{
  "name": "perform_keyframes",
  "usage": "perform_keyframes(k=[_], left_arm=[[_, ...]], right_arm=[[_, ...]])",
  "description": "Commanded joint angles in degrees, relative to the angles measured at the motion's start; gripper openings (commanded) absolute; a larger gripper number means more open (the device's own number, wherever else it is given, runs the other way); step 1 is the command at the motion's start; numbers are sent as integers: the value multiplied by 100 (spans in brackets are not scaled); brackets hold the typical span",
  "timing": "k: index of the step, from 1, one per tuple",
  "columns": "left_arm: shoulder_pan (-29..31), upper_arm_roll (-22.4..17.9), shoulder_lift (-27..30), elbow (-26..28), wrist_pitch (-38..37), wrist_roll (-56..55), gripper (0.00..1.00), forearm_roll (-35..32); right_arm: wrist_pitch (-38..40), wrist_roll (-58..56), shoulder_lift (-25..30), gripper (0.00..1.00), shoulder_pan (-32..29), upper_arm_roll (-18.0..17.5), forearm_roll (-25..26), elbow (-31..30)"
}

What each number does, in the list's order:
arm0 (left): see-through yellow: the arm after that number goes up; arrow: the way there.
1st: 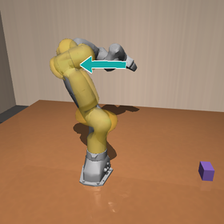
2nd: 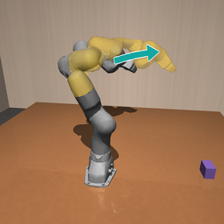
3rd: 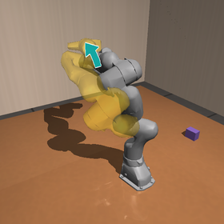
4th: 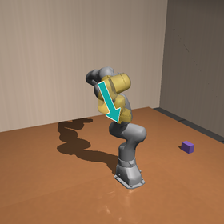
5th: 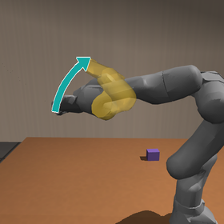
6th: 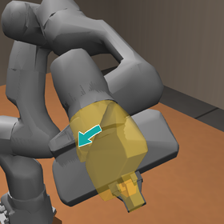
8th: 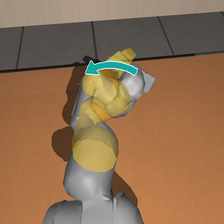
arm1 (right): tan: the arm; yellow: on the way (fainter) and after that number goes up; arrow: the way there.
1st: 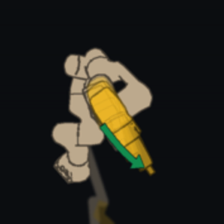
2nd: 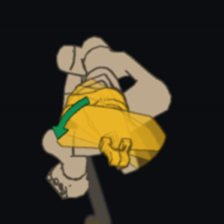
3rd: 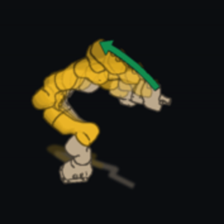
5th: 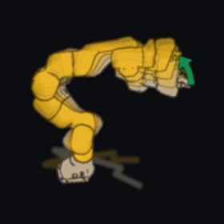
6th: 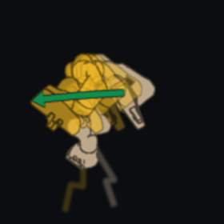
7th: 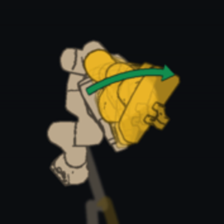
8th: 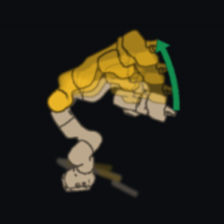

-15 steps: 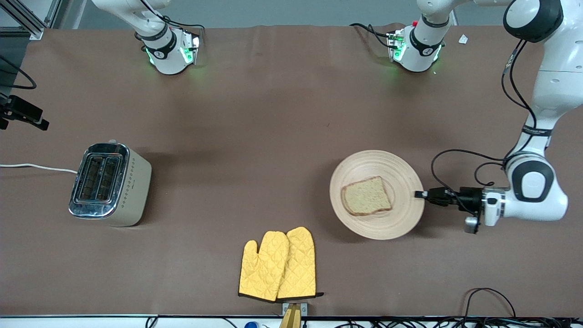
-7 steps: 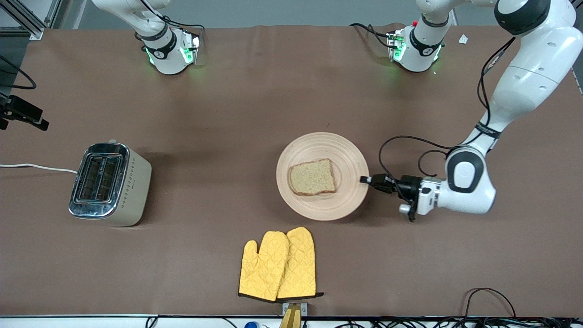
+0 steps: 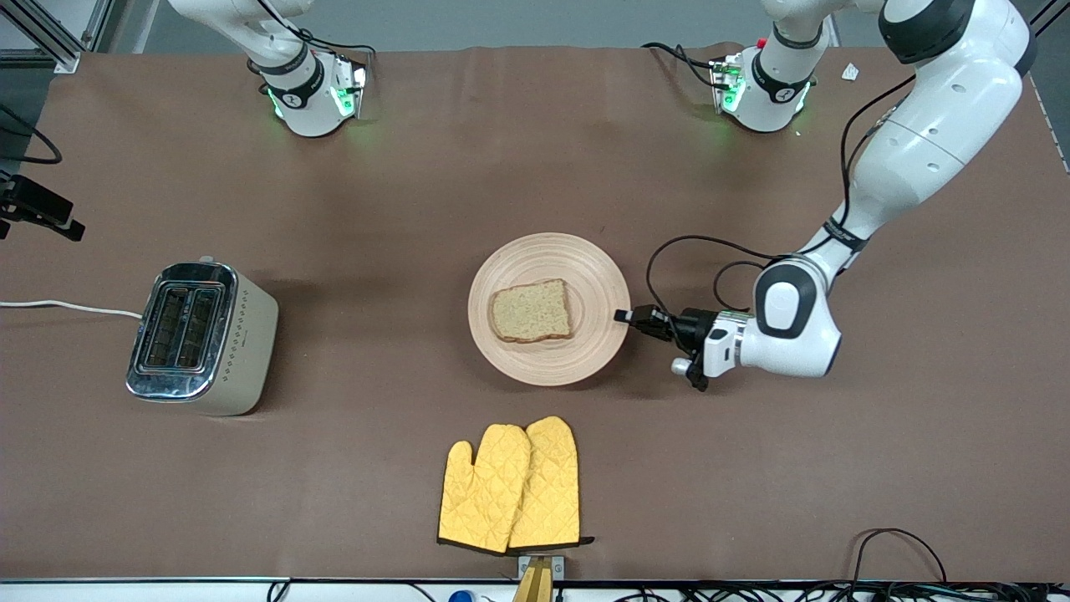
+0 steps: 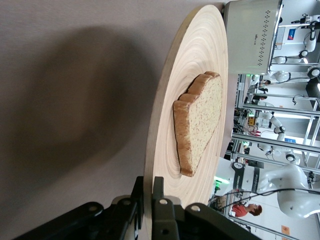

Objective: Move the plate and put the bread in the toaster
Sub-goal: 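Slide the plate with the left gripper toward the table's middle, then release the plate with the left gripper while the right gripper reaches the bread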

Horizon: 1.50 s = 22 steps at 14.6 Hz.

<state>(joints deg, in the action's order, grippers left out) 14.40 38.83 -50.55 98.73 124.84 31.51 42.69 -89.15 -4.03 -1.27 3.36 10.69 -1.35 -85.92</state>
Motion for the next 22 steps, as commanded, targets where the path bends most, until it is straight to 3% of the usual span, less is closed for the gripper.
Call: perform_keyframes(k=[1,7,9,10,12,13,15,19,22], left_arm=[[-138,63,-33,120,277,30,0,293],[-376,55,-244,190,699,110,0,293],[-385,46,-279,199,770,127,3,293],[-376,37,-297,199,770,136,9,284],[-376,28,-288,199,770,58,55,284],[-359,19,-280,199,770,31,100,284],[-288,11,-192,138,761,-388,100,232],[62,11,335,-213,613,-1979,100,-749],[843,54,476,-782,-473,-2272,100,-1709]], right_arm=[[11,42,39,100,-99,3,-67,198],[82,42,-40,100,59,-41,-102,208],[90,42,-84,100,278,-41,-102,164],[117,34,-171,100,348,-32,-102,111],[266,42,-373,100,524,-41,-102,102],[249,95,-479,100,690,-41,-172,128],[-13,182,-716,100,928,-32,-653,120],[-734,1296,-1261,100,1691,-41,-814,84],[-1462,1957,-1849,100,2386,-41,-814,58]])
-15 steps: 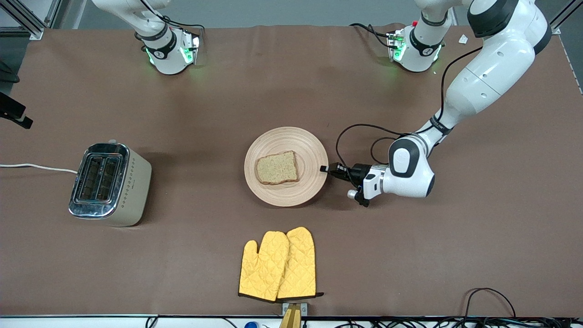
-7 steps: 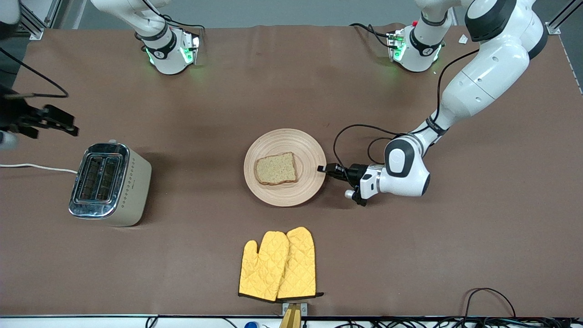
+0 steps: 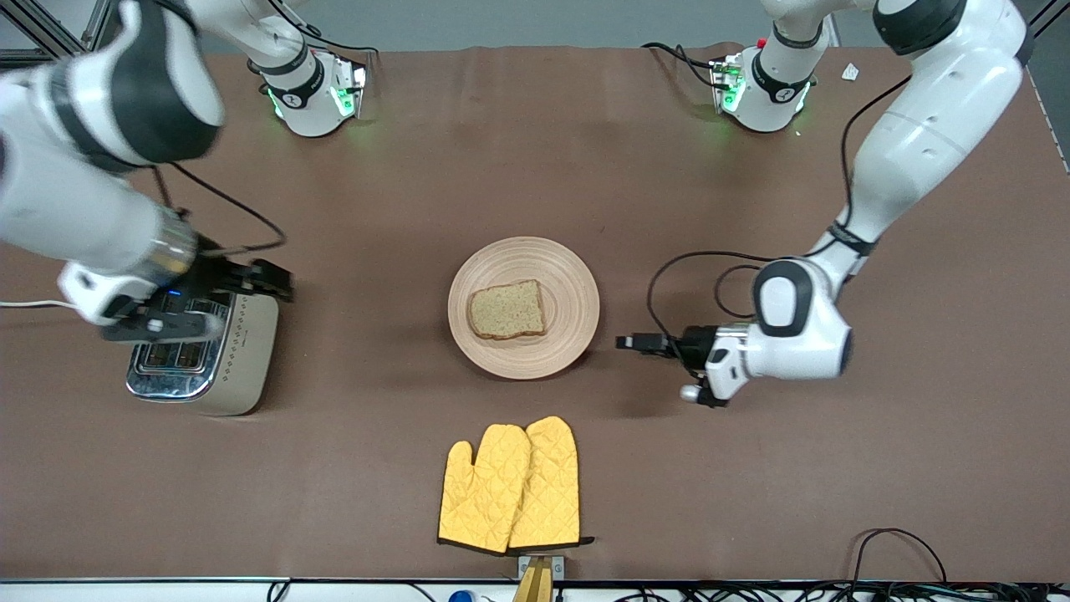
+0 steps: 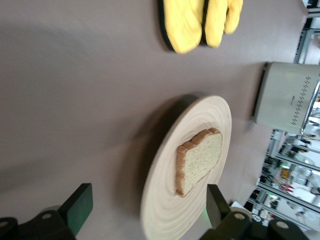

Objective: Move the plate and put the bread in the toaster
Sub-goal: 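Release the plate with the left gripper while the right gripper reaches the bread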

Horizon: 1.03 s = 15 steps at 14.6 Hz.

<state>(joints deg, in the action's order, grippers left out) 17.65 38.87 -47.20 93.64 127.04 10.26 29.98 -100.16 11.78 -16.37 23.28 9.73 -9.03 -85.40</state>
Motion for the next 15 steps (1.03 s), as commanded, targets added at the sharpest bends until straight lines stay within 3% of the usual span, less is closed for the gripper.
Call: perform_keyframes(k=[1,6,11,15], left_arm=[[720,51,150,-563,-1098,-217,100,-640],[1003,60,255,-1699,-2252,-1129,100,-2362],[985,33,1335,-1753,-2639,-1588,100,-4058],[986,7,2091,-1753,-3246,-1615,100,-4492]], right_arm=[[-607,578,-540,100,605,56,-47,-28],[-2206,1072,-1525,100,1512,56,-47,-450],[-2762,1107,-2168,97,1838,56,-73,-477],[-2789,1107,-2256,83,1890,56,-73,-486]])
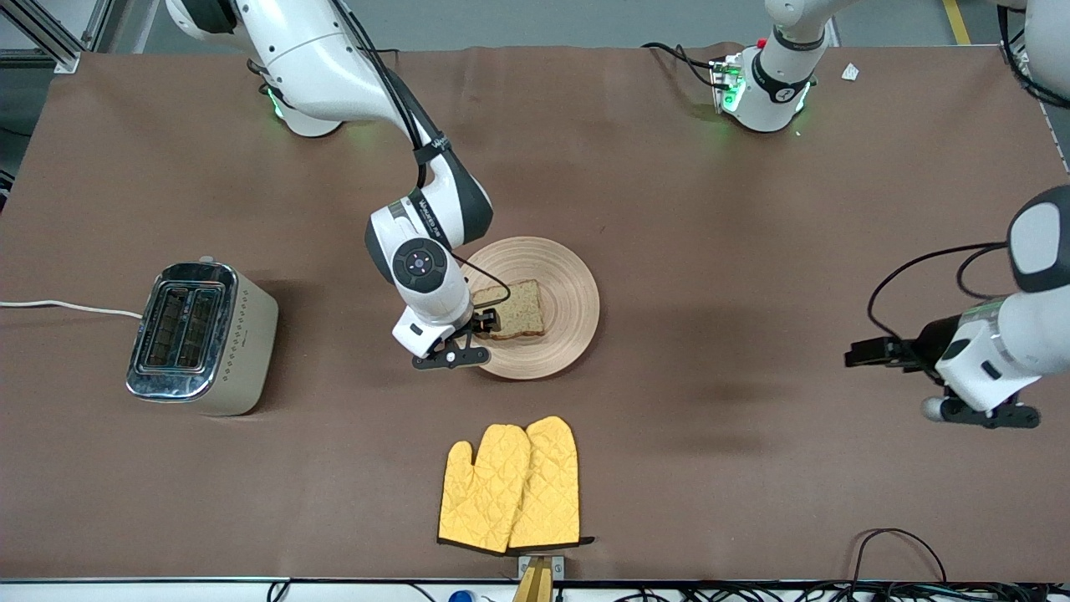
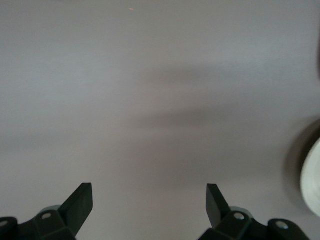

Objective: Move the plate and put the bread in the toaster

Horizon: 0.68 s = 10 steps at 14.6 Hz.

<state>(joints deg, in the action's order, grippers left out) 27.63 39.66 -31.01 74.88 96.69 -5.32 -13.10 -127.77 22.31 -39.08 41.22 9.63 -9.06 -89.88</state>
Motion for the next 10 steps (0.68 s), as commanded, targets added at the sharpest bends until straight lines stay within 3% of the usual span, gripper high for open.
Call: perform_keyframes(k=[1,4,7,10], left_arm=[[-3,-72,656,123,-325,-57,100,-210],[-3,-90,1149,114,-905,-48,100,-220],[75,-107,1475,97,-994,39,100,-193],[287,-90,1746,88,-1003,171,100,-106]], right_arm=[[-55,55,-38,80,123,65,-70,-39],[-265,107,-126,75,176,65,-70,-100],[-459,230,-249,71,263,65,-70,-109],[-468,239,-267,56,264,65,-70,-109]])
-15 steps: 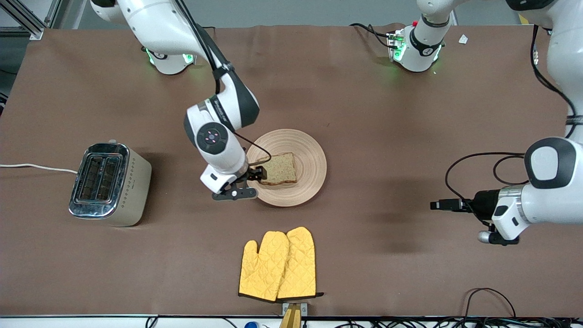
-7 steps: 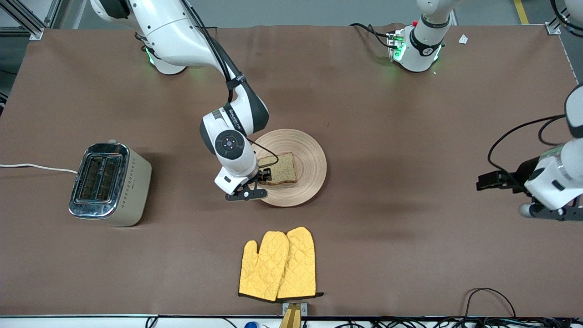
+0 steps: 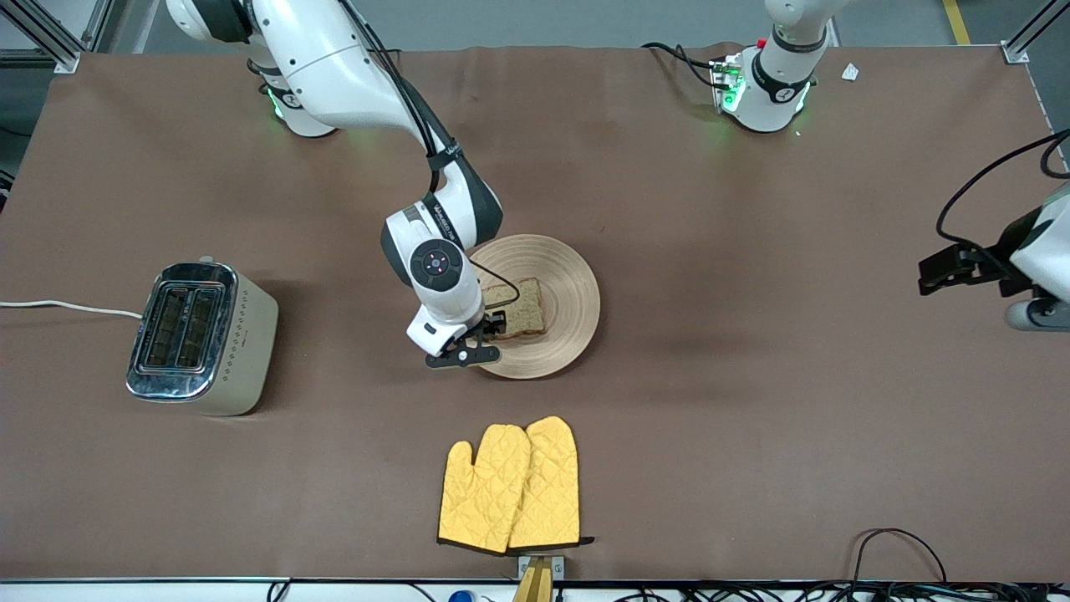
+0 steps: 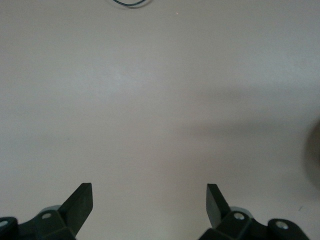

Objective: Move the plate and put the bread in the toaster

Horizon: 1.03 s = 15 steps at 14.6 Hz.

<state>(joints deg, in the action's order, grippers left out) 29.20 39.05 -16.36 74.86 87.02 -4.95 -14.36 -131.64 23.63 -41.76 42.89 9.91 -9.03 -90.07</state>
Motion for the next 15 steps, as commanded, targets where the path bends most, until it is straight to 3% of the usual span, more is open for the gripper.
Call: perform_keyframes(k=[1,3,6,7,10,13,15], left_arm=[[130,-55,404,90,-36,143,100,213],[-10,-553,729,160,-54,143,100,792],[-1386,-2063,1317,694,-72,134,100,1049],[-1661,-2320,1467,879,-72,117,100,1058],[-2180,-2822,1907,1415,-80,-23,100,1243],[-2506,-2912,2311,1882,-72,-506,100,1252],[-2708,-2938,2418,2058,-72,-639,100,1252]], right_arm=[[-81,107,1,50,96,37,-72,-107],[-63,246,1,45,105,37,-72,-107],[-63,318,1,41,131,37,-72,-107],[-63,387,1,37,149,37,-72,-107],[-63,476,1,21,167,37,-72,-107],[-46,520,18,3,175,37,-72,-89],[-2,502,36,0,167,37,-72,-54]])
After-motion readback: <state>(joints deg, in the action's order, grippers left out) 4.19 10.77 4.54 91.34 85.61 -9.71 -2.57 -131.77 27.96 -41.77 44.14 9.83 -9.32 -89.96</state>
